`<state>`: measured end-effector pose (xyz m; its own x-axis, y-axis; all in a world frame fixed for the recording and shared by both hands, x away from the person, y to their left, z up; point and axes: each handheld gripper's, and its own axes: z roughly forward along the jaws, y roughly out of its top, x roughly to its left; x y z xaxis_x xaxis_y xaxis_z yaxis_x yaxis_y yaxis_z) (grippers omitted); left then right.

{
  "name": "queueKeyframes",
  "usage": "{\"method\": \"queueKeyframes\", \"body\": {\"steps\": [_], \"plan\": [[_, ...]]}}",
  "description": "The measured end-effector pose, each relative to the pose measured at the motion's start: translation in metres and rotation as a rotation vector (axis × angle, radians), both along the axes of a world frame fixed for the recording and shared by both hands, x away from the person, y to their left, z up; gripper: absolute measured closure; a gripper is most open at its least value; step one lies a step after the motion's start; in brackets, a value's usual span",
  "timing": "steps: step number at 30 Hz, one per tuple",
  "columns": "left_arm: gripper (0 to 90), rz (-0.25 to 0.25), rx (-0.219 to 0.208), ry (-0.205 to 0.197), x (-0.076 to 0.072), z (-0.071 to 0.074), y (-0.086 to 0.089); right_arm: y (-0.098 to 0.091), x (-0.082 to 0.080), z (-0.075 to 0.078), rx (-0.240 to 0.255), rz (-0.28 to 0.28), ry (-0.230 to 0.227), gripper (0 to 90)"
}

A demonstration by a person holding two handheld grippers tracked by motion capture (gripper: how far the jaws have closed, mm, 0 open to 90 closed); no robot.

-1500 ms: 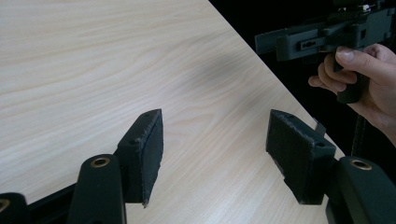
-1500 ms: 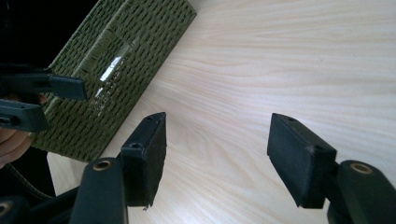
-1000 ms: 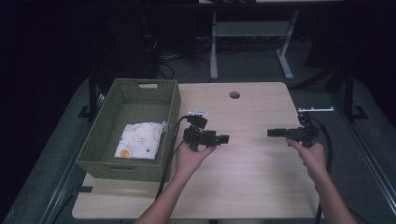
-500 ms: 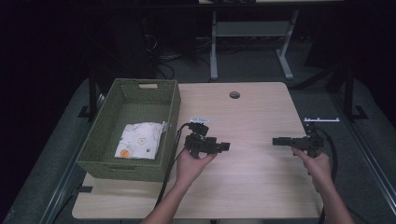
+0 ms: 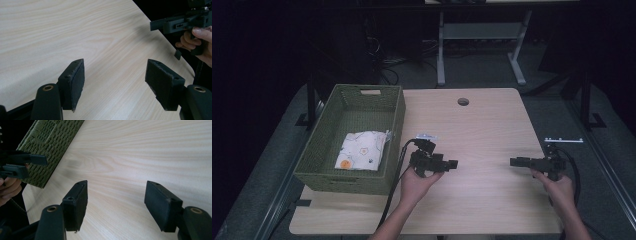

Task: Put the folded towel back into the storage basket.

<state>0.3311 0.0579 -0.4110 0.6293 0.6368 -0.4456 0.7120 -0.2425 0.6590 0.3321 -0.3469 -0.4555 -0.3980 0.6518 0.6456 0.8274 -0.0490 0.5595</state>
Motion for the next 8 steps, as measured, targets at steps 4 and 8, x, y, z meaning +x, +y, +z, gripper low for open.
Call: {"method": "queueKeyframes", "body": {"steps": [4,8], "plan": [[30.5,-0.008,0.0,0.002,-0.0038,-0.0034,0.0003,-0.0016,-0.006,0.0,-0.002,-0.001,-0.008,34.3],[29.9,-0.017,0.0,-0.003,-0.007,-0.0046,0.0012,-0.0012,-0.0104,0.0027,0.007,0.001,-0.028,34.0]]}}
